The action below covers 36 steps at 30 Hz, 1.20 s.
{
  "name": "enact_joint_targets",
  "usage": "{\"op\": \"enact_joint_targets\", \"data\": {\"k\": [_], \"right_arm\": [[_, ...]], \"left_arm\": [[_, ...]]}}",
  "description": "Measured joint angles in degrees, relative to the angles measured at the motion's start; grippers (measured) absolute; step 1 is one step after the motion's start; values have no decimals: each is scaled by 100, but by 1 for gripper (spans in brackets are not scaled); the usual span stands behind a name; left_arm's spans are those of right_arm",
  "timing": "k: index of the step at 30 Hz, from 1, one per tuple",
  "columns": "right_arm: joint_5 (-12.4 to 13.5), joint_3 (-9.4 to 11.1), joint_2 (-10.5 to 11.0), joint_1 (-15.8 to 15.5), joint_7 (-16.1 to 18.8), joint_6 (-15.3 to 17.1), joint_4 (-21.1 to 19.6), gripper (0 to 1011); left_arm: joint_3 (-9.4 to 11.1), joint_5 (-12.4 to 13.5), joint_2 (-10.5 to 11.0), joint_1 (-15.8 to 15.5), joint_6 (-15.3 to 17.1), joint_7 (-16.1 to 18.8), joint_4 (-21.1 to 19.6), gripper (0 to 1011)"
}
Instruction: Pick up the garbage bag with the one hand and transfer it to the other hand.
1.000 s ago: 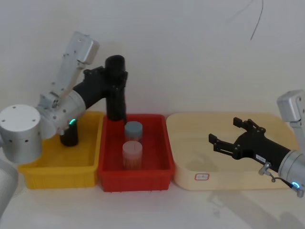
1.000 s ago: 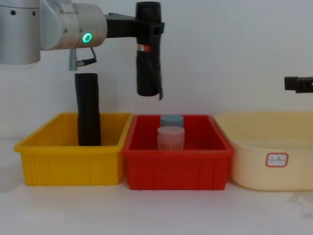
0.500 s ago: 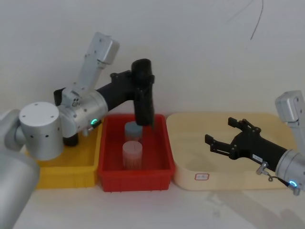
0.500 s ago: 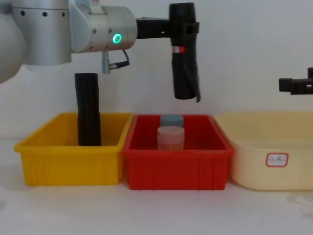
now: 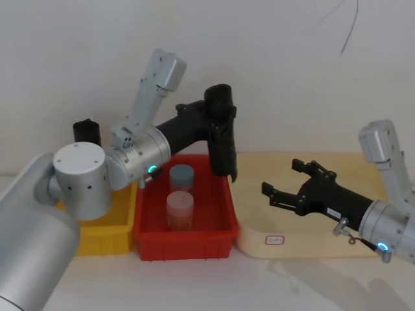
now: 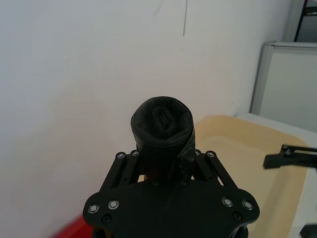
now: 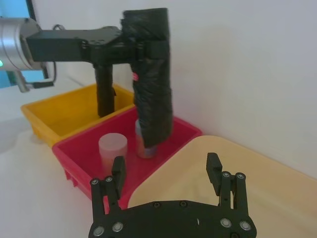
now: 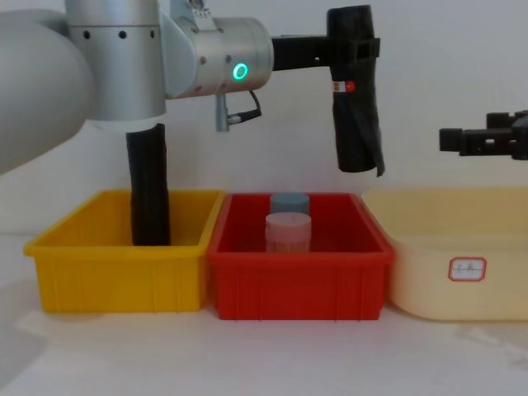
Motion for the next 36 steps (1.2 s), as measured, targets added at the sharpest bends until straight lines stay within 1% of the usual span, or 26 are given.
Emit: {"op": "enact_joint_targets", "data": {"k": [4,12,18,26,28,36], "right_arm": [[18,-84,-54,47,7,6,48,1000],[9,-162,-134,112,-82,-41,121,1000],[-116,-209,-196,188,-281,-126,181,1000],[-419,-269,-268,326,-587,-245,293,1000],[-469,-276,-291,354,-628,-278,325,1000],[-532,-281,-388,442,-672,-364,432,1000]], "left_arm": [[24,-43,-77,-22,-33,-5,86,378],[64,-140,-220,-97,-49,-21,273,377],[91,-183,-279,-151,-38,-28,363,377],[153,-207,-331,-249,25,-16,465,378],[171,-210,-350,-280,38,-7,491,378],[220,-238,-428,-359,57,40,567,378]]}}
